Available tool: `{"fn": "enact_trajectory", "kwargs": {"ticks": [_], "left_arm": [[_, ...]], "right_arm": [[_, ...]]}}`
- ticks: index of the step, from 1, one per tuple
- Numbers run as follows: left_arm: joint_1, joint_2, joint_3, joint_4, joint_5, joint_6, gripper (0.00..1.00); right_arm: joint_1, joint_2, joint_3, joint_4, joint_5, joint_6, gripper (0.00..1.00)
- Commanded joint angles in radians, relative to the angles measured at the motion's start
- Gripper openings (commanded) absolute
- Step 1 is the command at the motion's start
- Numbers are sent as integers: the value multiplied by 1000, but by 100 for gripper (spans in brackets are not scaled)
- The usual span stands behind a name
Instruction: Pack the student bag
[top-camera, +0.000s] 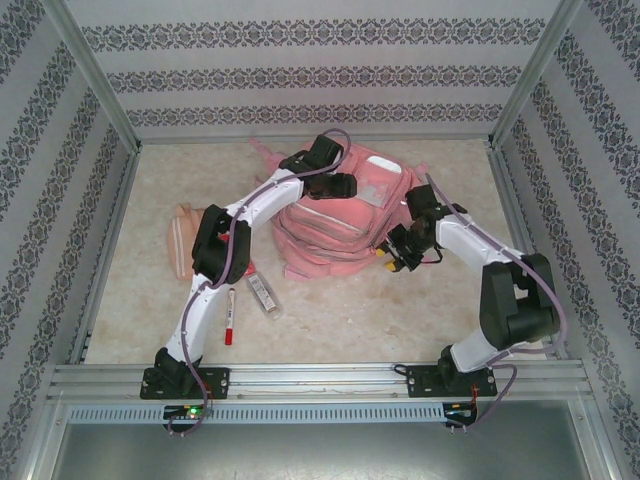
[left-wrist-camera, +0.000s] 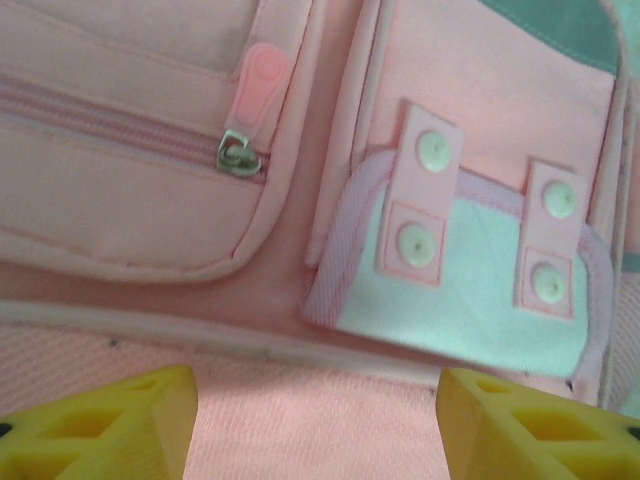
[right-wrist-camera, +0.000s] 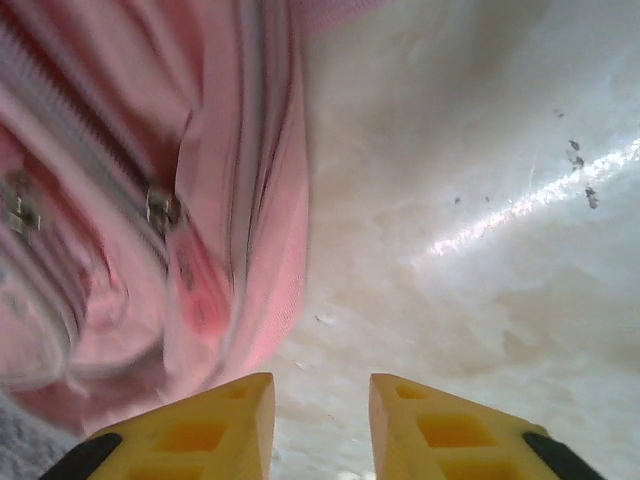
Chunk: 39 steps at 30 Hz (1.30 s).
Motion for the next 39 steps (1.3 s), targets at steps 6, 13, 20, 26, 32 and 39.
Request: {"fn": "enact_trajectory", "kwargs": {"ticks": [6,13,20,26,32,39], "left_arm": [[-73,-327,-322,-68,160,-66,68],[-187,-306,-365,-108,325,-331,68],[-253,-194,-202,-317,310,-319,67],[-281,-106,-134,-300,251,-372,64],[-281,-39,-20,-318,155,-420,57],[-286,-45,-66,-278,73,-511,43]], "right_arm": [[-6,-117,80,-19,170,-638,34],[-62,-38,164,159,379,-839,37],[-100,109,287,248,168,-807,45],[-77,154,267,348,113,-643,45],[-70,111,208,364,137,-638,44],[-86,65,152,383,155,-669,42]]}}
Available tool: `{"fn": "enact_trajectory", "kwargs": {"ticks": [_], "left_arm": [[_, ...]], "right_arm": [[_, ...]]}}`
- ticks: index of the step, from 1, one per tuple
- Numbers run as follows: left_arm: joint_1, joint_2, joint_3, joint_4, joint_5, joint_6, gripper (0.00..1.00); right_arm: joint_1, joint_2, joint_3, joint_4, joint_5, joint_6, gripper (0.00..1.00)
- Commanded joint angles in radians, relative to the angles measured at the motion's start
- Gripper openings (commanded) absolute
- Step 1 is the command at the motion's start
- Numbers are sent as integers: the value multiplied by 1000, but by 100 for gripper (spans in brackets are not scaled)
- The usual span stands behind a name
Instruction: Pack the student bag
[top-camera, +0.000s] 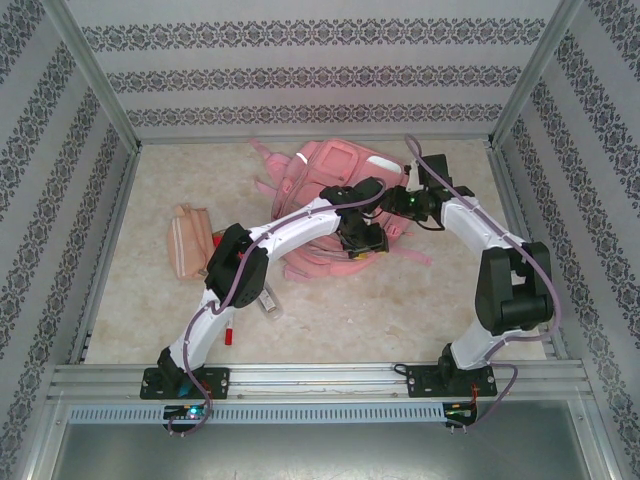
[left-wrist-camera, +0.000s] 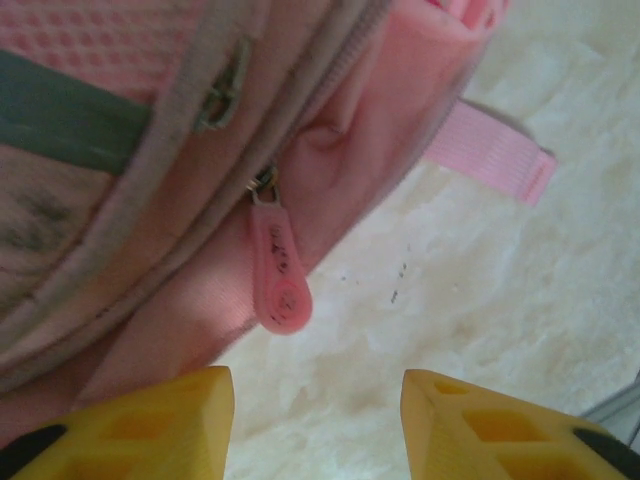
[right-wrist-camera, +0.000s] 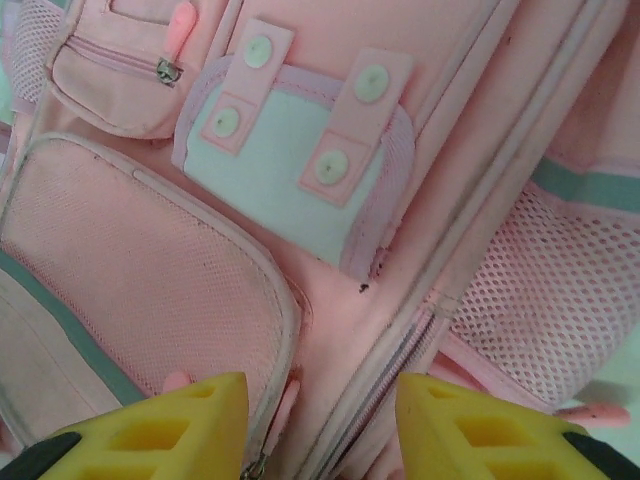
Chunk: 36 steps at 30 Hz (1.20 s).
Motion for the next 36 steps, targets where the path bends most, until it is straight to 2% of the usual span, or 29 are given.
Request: {"fn": "enact_trajectory", "kwargs": {"ticks": [1,7,16,20,25,30,36], "left_arm": [[-11,-2,-14,4,-91,-81,41],[-21,-16,-23,43,-147,-166,46],[-55,-85,-135,147,-222,-409,53],[-56,-80,-117,152,-303,-430,51],[-54,-73,-86,162,-378,-432,41],[-54,-25,-32,127,-349,-438,41],[-57,-25,-82,155,-323,-491,40]], "right_arm": [[-7,-41,-13,32,8,-14,42],[-11,-28,-11,44,-16,-24,40],[-33,-26,-40,81,-41,-3,38],[-45,-39,-55,94,-52,10,36],[-52,-62,-71,106,-54,20,35],[-57,-66,-75,107,-62,23,35],[-64,-69,-80,108,-64,27,34]]}}
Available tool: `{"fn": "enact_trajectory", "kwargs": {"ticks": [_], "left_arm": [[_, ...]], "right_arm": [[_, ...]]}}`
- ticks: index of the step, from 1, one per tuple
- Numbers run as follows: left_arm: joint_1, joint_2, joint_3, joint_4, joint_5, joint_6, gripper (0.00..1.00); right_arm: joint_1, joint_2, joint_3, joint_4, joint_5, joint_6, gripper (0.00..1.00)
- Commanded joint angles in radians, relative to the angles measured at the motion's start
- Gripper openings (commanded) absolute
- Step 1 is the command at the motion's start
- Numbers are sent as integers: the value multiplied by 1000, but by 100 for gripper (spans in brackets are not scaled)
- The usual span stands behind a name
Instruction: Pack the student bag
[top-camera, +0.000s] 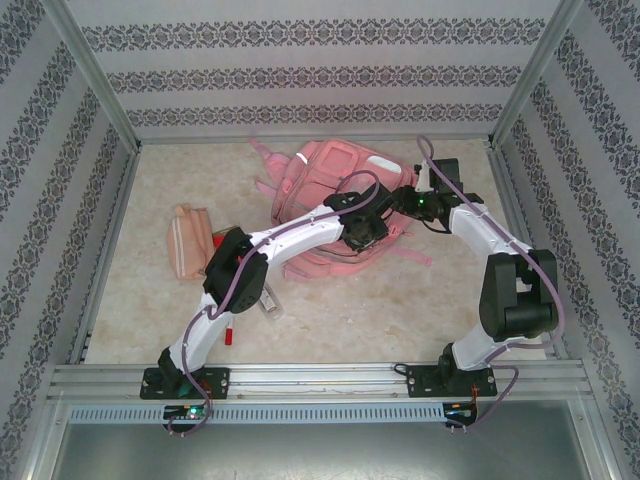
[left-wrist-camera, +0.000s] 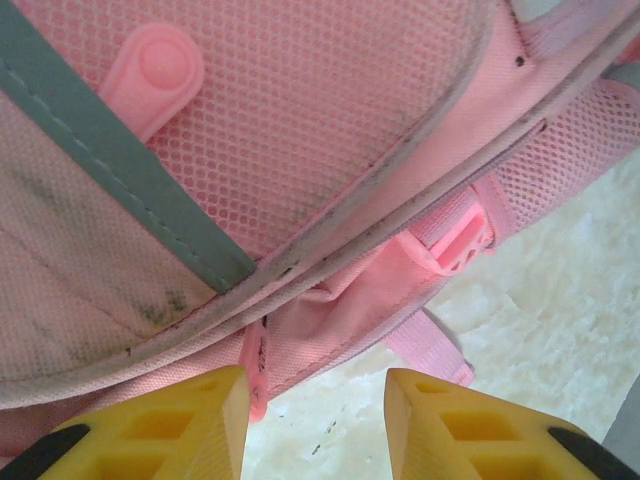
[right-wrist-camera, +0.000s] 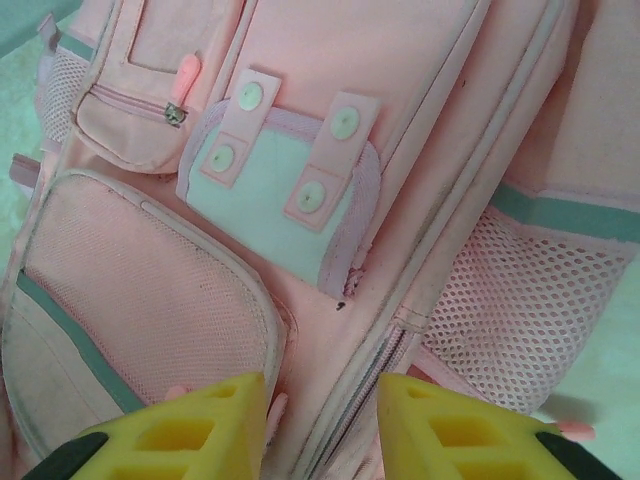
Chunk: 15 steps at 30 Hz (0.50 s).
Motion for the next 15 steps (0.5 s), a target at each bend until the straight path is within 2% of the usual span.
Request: {"fn": "enact_trajectory", "kwargs": {"ticks": [1,6,12,15], "left_arm": [[-12,8,-22,-10,-4,-45,40],[-15,-13,-57,-6,-40,-57,40],[-19,5,-53,-3,-31,-67,40],[-19,19,-52,32,-18,-66,37]], "right_arm": [[-12,-32,-18,15,-20,17,34],[-17,-30,-18,16,-20,19,34],[-18,-32,-22,15,-21,18,33],[-18,-33,-23,16,-18,17,33]]}}
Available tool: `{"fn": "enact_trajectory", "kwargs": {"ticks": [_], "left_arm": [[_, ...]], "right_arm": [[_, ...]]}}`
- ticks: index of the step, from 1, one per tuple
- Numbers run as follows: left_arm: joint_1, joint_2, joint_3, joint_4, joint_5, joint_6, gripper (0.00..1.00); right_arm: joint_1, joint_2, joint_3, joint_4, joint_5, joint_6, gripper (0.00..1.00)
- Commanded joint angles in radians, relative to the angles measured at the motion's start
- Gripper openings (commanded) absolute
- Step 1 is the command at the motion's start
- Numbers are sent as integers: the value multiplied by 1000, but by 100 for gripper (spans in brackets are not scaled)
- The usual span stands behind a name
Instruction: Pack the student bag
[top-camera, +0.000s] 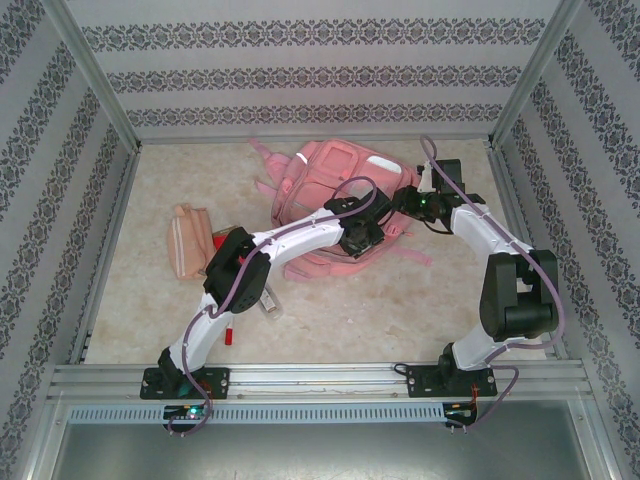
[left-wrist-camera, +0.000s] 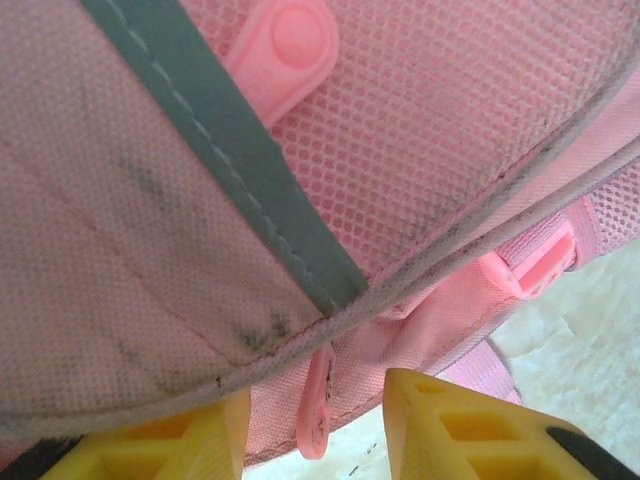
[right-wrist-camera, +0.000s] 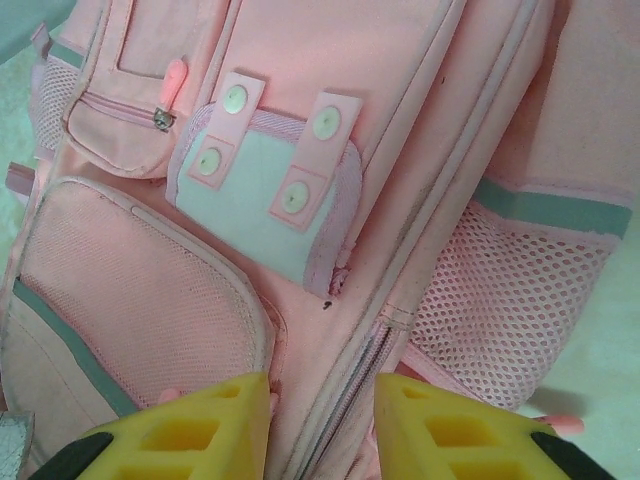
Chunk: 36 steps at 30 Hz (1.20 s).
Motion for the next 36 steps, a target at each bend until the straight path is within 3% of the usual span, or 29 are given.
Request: {"fn": "enact_trajectory", "kwargs": {"ticks": [1,4,12,16,21,26,31,34,36], "left_arm": [[-17,28,1,39,0,-20,36],[-24,47,13,39,27,-27,33],[-38,-2,-35,40,-29,50,0],[-36,-62,-27,37,-136,233,0],[-39,-174,-127,167,-205,483,0],[-37,-290,-299,329,-212,603,0],[-38,-372,-404,447,-223,699,0],[-39,-392,-432,479,-220,726,0],[-38,-398,-446,491,-217,727,0]], "right_arm": [[-7,-32,-17,15,-14,2,33],[-7,-34,-16,15,-16,1,32],[-11,-16,10,-40,59,66,37],[-24,16,56,-114,-52,202,39],[18,48,60,-141,-237,405,42],[135,73,104,-213,-223,457,47],[159,79,86,-213,-193,546,48],[161,77,65,-178,-211,596,43],[161,80,61,-168,-223,613,35]]}}
